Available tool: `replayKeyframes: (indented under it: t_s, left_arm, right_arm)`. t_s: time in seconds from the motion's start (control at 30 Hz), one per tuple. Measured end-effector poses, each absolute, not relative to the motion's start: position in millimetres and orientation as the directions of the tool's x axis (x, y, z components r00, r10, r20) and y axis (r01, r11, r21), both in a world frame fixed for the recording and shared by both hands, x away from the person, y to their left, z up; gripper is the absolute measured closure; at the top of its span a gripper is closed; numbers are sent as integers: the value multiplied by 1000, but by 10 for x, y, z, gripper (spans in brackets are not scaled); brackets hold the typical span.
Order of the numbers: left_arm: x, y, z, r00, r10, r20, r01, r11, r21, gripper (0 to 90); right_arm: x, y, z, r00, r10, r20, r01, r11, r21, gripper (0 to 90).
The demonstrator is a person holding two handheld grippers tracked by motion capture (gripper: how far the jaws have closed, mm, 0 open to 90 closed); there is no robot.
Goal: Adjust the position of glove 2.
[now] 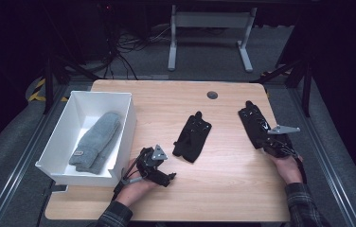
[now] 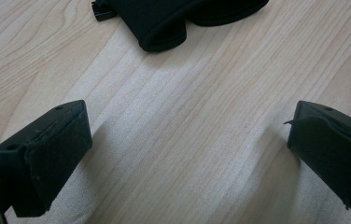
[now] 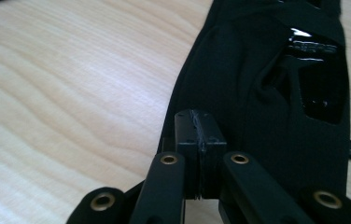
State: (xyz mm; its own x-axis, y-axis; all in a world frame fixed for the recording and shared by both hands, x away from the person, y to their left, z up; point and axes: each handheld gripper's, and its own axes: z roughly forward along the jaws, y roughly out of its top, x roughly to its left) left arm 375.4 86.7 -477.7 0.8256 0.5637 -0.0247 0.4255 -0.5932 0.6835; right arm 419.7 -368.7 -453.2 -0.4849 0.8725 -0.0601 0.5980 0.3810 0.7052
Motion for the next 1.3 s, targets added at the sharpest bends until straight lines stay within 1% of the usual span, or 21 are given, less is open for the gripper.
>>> replayKeyframes:
  t_s: [0.17, 0.43, 0.57, 0.97, 1.13, 1.17, 1.3]
  left_arm:
    - [3755, 868, -4777, 827, 562, -25, 424, -594, 684, 1]
    - [3755, 869, -4777, 827, 561, -24, 423, -595, 684, 1]
    - [3754, 869, -4776, 827, 561, -24, 423, -595, 683, 1]
    - [3755, 869, -4777, 827, 561, -23, 422, -595, 684, 1]
    - [3755, 869, -4777, 827, 561, -23, 422, -595, 684, 2]
    - [3755, 869, -4777, 827, 561, -23, 422, -595, 684, 2]
    - [3755, 869, -4776, 828, 561, -24, 423, -595, 683, 2]
  right_arm:
    - [4120, -3628, -4523, -518, 853, -59, 592, 407, 695, 896]
    - [3878, -3518, -4504, -589, 806, -57, 575, 467, 672, 896]
    - [3784, -3477, -4506, -611, 791, -35, 572, 472, 671, 896]
    - [3487, -3324, -4511, -686, 728, -17, 537, 521, 663, 896]
    - [3453, -3325, -4477, -689, 725, -27, 525, 524, 670, 895]
    - [3479, -3362, -4429, -675, 738, -27, 517, 498, 696, 895]
    - [3564, -3430, -4352, -647, 761, -47, 509, 476, 717, 895]
